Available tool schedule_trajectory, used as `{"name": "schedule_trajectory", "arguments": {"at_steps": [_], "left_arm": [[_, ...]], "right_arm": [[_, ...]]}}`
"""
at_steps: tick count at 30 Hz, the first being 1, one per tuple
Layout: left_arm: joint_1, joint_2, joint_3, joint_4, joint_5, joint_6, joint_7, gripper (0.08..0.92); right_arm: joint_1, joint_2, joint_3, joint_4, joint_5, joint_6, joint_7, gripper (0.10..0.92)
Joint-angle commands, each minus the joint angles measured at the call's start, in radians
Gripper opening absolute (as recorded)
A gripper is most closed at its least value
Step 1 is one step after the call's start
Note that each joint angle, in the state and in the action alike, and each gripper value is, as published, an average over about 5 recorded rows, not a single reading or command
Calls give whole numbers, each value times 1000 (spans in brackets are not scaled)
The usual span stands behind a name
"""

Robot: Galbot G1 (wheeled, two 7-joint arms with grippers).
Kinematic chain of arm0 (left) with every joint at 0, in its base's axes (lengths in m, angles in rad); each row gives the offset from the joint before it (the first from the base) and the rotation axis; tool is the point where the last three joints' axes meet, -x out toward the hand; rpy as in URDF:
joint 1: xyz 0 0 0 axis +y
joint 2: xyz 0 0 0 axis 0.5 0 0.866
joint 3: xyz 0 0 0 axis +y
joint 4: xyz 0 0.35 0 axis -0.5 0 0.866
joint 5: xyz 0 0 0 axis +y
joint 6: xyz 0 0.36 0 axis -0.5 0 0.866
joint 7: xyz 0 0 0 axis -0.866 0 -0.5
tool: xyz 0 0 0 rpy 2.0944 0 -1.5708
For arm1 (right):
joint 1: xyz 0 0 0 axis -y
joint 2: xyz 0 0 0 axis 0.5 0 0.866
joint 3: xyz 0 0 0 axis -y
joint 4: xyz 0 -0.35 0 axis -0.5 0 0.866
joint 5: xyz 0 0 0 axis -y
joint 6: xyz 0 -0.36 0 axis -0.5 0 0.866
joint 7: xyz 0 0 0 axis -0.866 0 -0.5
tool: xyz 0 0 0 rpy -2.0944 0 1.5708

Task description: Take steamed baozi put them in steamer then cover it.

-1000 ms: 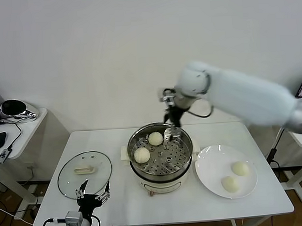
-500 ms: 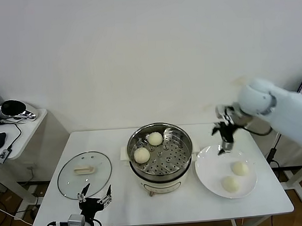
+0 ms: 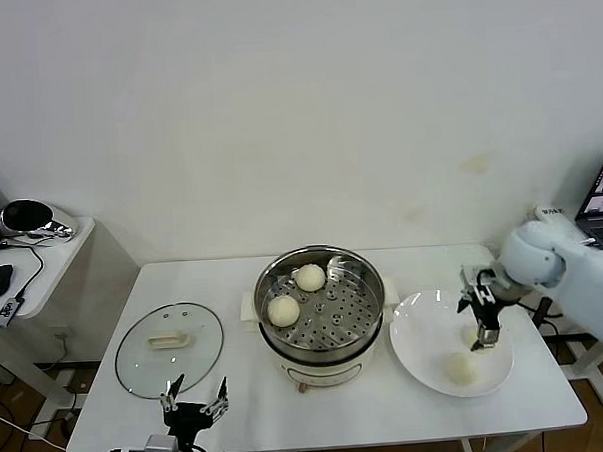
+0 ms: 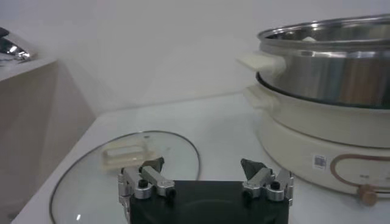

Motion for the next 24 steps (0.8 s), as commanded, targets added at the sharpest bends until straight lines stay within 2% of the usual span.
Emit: {"name": "schedule_trajectory", "arguments": {"at_steps": [1, 24], "left_arm": [[8, -3, 1, 3, 19, -2, -1, 823], [6, -1, -6, 14, 17, -5, -2, 823]], "right_arm": [[-148, 9, 86, -18, -63, 30, 0, 823], [-186, 91, 86, -86, -105, 36, 42, 823]]}}
